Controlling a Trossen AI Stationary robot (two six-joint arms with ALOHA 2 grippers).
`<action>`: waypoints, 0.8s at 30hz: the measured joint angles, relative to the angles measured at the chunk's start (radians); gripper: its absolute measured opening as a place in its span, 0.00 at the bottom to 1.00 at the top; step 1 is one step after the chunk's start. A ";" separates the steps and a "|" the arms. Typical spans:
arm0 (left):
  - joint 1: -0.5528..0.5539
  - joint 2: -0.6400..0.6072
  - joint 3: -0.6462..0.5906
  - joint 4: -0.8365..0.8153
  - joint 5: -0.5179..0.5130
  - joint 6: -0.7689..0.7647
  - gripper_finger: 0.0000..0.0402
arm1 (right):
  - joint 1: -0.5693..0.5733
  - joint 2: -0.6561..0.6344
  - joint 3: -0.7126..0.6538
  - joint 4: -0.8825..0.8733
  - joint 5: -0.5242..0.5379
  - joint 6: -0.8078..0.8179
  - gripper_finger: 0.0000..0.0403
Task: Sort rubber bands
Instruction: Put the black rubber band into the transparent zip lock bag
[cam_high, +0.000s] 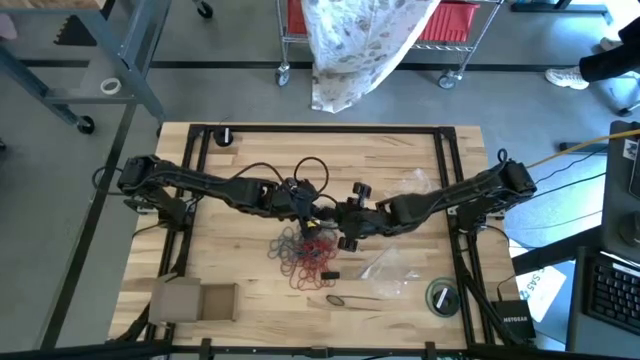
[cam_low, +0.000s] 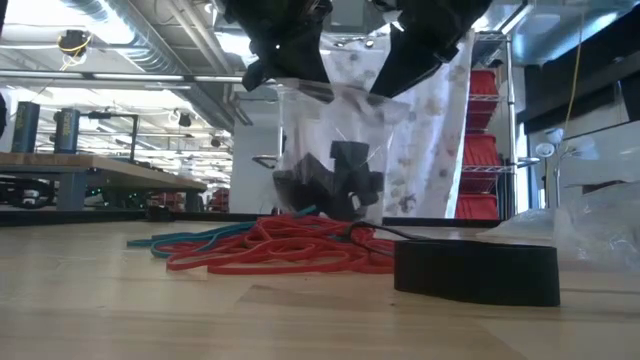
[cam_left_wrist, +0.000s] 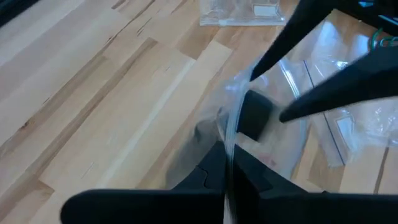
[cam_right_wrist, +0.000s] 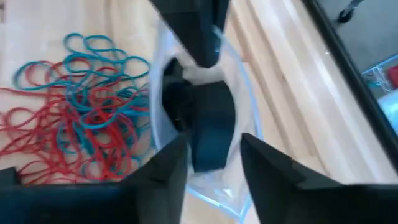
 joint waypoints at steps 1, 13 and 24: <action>0.000 0.000 0.000 0.000 0.000 0.000 0.00 | 0.000 -0.005 0.000 -0.004 -0.032 -0.003 0.40; 0.000 0.000 0.000 -0.001 0.000 0.000 0.00 | 0.127 0.029 -0.054 0.140 -0.288 -0.081 0.46; 0.000 0.000 0.000 0.000 0.000 0.003 0.00 | 0.207 0.210 -0.105 0.254 -0.341 -0.025 0.45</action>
